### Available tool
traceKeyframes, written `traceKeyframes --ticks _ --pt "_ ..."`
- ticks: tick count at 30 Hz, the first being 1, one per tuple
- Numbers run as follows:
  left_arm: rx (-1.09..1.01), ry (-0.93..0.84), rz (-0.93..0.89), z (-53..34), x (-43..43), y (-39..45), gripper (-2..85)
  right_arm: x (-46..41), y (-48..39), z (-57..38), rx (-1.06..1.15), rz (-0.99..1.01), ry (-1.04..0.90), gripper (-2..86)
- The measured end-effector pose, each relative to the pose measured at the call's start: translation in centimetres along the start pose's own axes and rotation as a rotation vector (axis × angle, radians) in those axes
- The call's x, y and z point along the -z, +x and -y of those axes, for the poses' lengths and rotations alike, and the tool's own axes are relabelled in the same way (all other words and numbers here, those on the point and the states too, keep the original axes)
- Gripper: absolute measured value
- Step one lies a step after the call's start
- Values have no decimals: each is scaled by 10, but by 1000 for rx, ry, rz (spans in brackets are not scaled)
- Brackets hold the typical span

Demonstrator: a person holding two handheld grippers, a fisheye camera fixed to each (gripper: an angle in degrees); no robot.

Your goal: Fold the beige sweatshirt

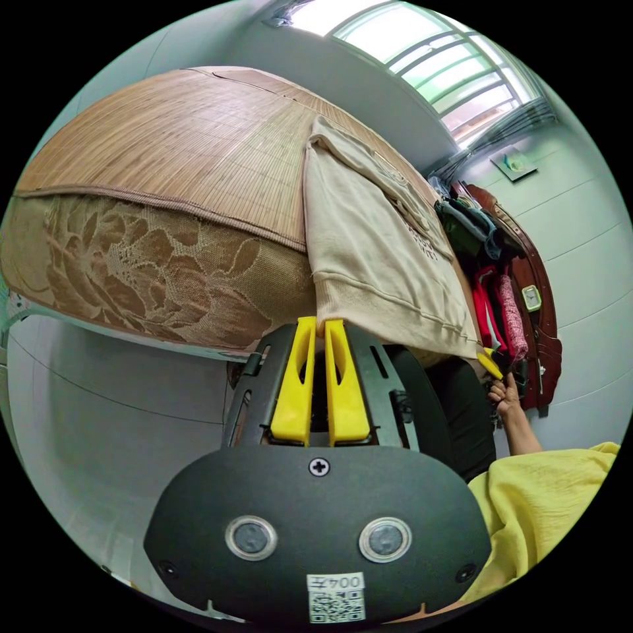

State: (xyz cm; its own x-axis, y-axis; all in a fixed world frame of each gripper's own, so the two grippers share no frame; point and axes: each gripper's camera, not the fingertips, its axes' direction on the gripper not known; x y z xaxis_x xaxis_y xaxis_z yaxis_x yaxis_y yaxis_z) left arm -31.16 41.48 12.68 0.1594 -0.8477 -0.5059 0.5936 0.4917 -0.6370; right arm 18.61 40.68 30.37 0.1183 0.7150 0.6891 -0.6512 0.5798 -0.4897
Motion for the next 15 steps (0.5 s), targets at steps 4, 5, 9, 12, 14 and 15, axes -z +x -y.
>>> traceKeyframes --ticks 4,5,9,12,14,15 --pt "16 5 -19 -2 3 -8 20 0 47 7 -69 179 -28 100" --pt "17 5 -21 -2 4 -9 20 -2 53 11 -68 184 -44 99" --pt "20 3 -32 -2 8 -14 20 -6 64 23 -67 233 -71 97" --pt "31 2 -42 -3 10 -20 21 -10 76 33 -94 304 -92 86" --pt "46 6 -58 -4 15 -24 20 9 67 36 -60 361 -23 39" --pt "48 12 -58 -4 19 -24 20 18 59 36 -35 359 7 34"
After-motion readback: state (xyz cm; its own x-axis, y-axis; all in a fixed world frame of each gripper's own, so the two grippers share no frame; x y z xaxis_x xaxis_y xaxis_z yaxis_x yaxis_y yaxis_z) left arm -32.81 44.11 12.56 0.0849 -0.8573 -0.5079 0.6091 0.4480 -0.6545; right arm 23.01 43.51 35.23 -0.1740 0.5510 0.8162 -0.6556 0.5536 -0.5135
